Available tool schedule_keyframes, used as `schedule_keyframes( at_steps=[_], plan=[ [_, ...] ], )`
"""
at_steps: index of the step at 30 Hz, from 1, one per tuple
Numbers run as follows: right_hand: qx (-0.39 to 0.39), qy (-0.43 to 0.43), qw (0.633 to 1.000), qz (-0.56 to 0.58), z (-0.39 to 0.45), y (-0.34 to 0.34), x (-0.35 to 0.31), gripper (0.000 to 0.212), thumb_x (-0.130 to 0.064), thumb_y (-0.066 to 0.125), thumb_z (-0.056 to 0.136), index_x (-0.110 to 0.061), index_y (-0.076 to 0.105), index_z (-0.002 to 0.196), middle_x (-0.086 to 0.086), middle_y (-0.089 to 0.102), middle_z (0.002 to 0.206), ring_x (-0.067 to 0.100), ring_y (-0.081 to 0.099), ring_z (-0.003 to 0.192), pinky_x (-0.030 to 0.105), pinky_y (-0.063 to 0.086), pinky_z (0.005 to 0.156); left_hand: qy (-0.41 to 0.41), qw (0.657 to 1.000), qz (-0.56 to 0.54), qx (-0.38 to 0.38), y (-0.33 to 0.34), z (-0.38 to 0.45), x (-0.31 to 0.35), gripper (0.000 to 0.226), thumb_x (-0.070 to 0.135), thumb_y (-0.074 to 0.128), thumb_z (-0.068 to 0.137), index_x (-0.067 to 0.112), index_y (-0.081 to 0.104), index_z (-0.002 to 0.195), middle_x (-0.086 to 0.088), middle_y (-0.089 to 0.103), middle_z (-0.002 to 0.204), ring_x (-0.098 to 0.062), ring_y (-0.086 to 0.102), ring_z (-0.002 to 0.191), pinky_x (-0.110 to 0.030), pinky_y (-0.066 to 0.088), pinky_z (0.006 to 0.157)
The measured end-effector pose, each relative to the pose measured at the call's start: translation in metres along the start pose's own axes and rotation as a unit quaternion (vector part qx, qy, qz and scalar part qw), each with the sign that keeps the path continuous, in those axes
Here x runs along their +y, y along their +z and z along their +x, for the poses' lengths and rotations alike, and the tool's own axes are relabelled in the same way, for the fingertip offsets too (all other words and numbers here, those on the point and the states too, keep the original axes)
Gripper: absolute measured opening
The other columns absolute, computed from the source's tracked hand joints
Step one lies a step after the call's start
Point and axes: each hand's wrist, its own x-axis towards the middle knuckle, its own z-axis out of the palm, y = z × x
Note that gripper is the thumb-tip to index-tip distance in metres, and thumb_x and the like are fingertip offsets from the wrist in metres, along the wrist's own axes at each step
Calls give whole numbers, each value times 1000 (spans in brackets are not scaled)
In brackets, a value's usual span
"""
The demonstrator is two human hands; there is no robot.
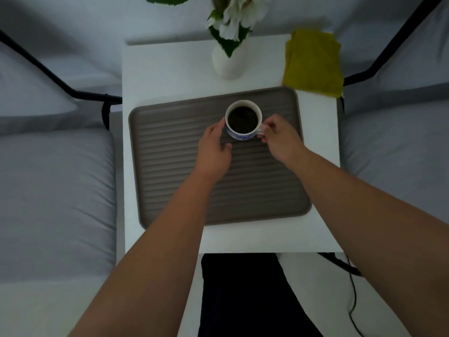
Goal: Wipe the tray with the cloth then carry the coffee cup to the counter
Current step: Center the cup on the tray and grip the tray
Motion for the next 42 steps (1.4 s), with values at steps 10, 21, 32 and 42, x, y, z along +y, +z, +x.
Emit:
schedule_keyframes(
  at_steps=[10,21,32,42],
  plan=[
    [-24,-28,999,21,-25,20,-3,8,-27,44,97,-27,51,93,4,66,100,22,63,94,42,52,86,-20,997,-68,41,-3,-40,-14,65,2,54,88,18,34,147,-8,40,140,-21,45,129,-41,40,109],
    [-87,-41,995,-11,-45,44,4,10,-25,45,96,-21,54,91,12,67,99,31,62,95,52,50,89,-78,989,-93,83,1,-93,-42,61,10,53,93,27,33,148,0,39,142,-17,41,131,-42,39,109],
    [-111,-30,993,6,-50,51,1,23,-19,43,98,-31,51,81,8,66,96,29,60,91,47,50,84,-82,989,-77,99,8,-112,-55,59,11,53,94,23,33,148,-2,40,143,-17,39,132,-33,35,111],
    [276,71,957,63,-50,-10,36,40,-15,49,93,-23,41,132,9,52,126,21,53,112,37,47,98,-247,909,77,327,-60,-104,-105,51,21,60,86,23,49,136,-11,37,143,-35,36,129,-42,26,108]
  ],
)
